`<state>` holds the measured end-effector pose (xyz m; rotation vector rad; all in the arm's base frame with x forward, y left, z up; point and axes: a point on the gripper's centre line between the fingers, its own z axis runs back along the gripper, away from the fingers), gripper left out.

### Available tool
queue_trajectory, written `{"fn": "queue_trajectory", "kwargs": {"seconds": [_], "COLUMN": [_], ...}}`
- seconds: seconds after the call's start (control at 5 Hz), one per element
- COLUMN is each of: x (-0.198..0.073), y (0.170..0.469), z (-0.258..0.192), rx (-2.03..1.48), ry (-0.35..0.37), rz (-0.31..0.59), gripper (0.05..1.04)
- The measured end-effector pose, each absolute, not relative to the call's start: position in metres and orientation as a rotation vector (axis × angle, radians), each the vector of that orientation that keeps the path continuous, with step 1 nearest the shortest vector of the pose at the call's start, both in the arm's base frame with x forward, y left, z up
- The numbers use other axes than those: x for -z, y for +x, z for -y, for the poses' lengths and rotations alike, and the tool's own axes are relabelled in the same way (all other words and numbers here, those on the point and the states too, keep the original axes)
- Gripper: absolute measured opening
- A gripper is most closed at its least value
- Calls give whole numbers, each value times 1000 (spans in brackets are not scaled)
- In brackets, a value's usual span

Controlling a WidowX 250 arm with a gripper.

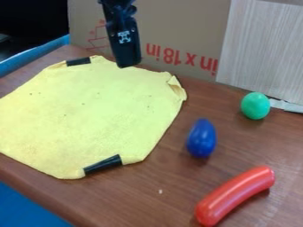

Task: Take red toy put into to the cloth

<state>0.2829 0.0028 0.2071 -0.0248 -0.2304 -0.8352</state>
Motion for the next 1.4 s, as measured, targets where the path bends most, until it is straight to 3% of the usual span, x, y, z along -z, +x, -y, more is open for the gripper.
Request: {"fn": "queue_trajectory", "kwargs": {"seconds": [0.2, 0.6, 1.0, 1.4], "x": [-199, -160, -129, -108], "y": [284, 286, 285, 282], "z": [-2, 61, 103, 121], "rx": [831, 894, 866, 804], "ry": [-34, 17, 6, -49], "rz": [206, 159, 155, 178], "gripper": [1001, 1001, 1001, 1001]}}
